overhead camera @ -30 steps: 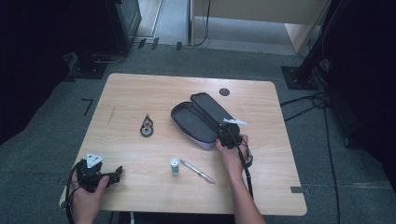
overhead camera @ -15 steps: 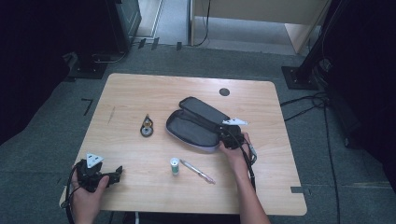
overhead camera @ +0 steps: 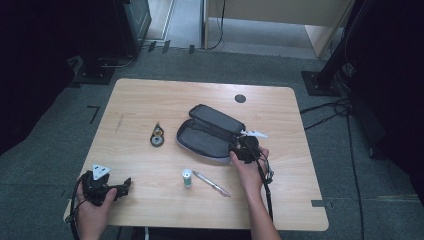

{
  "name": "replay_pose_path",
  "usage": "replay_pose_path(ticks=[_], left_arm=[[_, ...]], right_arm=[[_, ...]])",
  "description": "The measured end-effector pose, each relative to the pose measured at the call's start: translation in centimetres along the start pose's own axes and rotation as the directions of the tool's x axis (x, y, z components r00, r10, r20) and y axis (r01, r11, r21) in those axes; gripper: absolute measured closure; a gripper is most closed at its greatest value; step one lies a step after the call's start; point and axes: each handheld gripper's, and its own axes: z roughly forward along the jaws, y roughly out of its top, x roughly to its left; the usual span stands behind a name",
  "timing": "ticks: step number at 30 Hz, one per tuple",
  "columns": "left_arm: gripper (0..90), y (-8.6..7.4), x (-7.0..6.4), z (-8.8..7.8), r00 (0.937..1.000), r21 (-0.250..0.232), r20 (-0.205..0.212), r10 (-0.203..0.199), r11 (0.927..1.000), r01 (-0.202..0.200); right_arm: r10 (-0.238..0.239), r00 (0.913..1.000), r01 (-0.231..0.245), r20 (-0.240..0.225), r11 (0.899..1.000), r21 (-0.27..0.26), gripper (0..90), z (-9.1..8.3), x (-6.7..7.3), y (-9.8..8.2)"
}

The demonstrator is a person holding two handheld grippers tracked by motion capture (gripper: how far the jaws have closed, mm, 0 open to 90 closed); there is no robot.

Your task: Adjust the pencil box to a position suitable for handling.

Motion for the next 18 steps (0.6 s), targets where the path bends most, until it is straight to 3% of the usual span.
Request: replay_pose_path(ticks=[2, 6, 8, 11, 14, 18], left_arm=[[0.0, 0.0, 0.0, 0.0, 1.0000, 0.000, 0.000, -0.001, 1.0000, 0.001], [0.0, 0.0, 0.0, 0.0, 1.0000, 0.000, 0.000, 0.000, 1.0000, 0.000], [0.0, 0.0, 0.0, 0.0, 1.0000, 0.000, 0.000, 0.000, 1.0000, 0.000], [0.0, 0.0, 0.0, 0.0, 1.0000, 0.000, 0.000, 0.000, 1.0000, 0.000], [0.0, 0.0, 0.0, 0.0, 1.0000, 0.000, 0.000, 0.000, 1.0000, 0.000], [0.0, 0.0, 0.0, 0.0, 1.0000, 0.000, 0.000, -0.001, 1.0000, 0.001]], right_arm=[[0.012, 0.9999, -0.012, -0.005, 1.000, 0.008, 53.7, 0.2, 0.0, 0.0], [0.024, 0.9996, -0.024, -0.014, 0.999, 0.021, 71.8, 1.0, -0.3, -0.1], [0.020, 0.9998, -0.020, -0.002, 1.000, 0.013, 76.0, 1.2, -0.5, 0.1], [-0.039, 0.9985, 0.040, 0.038, 0.999, -0.009, 81.6, 1.6, -0.6, 0.2], [-0.115, 0.9929, 0.116, 0.032, 0.993, -0.026, 85.2, 2.0, -0.8, 0.3], [-0.108, 0.9941, 0.108, 0.008, 0.993, -0.043, 85.3, 2.2, -1.3, 0.5]])
